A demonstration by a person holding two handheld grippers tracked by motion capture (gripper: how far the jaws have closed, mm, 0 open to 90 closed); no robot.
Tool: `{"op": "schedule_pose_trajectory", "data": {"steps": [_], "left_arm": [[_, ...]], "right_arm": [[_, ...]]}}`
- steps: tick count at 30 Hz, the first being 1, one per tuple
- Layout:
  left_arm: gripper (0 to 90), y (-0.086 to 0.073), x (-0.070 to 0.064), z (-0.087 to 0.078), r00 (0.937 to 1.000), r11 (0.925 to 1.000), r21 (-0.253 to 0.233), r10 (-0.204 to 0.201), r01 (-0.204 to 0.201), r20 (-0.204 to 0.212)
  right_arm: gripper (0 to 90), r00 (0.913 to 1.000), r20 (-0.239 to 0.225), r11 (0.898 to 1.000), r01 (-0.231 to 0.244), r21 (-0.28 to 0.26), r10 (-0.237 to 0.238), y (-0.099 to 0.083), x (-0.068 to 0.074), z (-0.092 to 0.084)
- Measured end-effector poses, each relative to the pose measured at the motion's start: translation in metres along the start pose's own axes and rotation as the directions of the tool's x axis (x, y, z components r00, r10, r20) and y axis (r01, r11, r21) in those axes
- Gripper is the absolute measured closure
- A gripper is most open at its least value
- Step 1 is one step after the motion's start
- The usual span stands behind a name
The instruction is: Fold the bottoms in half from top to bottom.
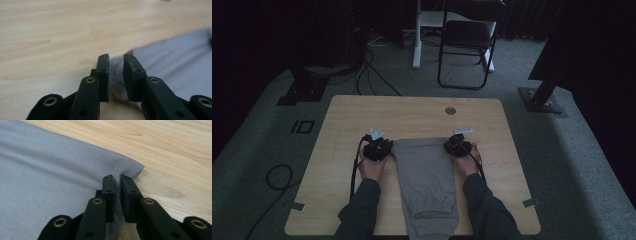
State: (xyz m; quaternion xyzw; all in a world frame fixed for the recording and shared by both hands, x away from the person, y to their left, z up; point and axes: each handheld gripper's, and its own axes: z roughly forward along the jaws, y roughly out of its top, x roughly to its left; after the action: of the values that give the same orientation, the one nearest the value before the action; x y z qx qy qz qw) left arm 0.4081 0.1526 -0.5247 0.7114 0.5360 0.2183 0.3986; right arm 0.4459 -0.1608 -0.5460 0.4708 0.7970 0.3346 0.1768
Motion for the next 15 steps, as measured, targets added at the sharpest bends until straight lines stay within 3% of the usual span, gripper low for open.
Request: {"op": "schedule_pose_trajectory", "data": {"steps": [3,7,10,12,13,15], "left_arm": [[68.3,0.010,-0.003,0.005,1.0000,1.0000,0.004,0.000,0.000,-0.001],[67.3,0.014,-0.007,0.022,0.9995,0.9975,0.063,0.031,-0.031,0.010],[67.0,0.011,-0.006,0.036,0.9976,0.9911,0.132,0.003,-0.012,0.069],[80.5,0.007,-0.009,0.041,0.9951,0.9847,0.158,0.062,-0.074,0.077],[85.6,0.006,-0.009,0.041,0.9952,0.9853,0.152,0.067,-0.078,0.071],[87.2,0.006,-0.006,0.035,0.9984,0.9914,0.123,0.040,-0.045,0.040]], "right_arm": [[80.4,1.0000,-0.004,1.000,-0.006,0.005,0.006,0.001,-0.001,0.000],[79.6,0.9999,-0.009,1.000,-0.011,0.006,0.011,0.001,-0.003,0.000],[79.4,0.9999,-0.010,1.000,-0.013,0.003,0.013,0.000,-0.003,0.000],[79.4,0.9998,-0.013,1.000,-0.016,0.003,0.016,0.000,-0.003,0.000],[79.4,0.9998,-0.014,1.000,-0.016,0.003,0.016,0.000,-0.003,0.000],[79.4,0.9999,-0.013,1.000,-0.011,0.003,0.011,0.000,-0.003,0.000]]}}
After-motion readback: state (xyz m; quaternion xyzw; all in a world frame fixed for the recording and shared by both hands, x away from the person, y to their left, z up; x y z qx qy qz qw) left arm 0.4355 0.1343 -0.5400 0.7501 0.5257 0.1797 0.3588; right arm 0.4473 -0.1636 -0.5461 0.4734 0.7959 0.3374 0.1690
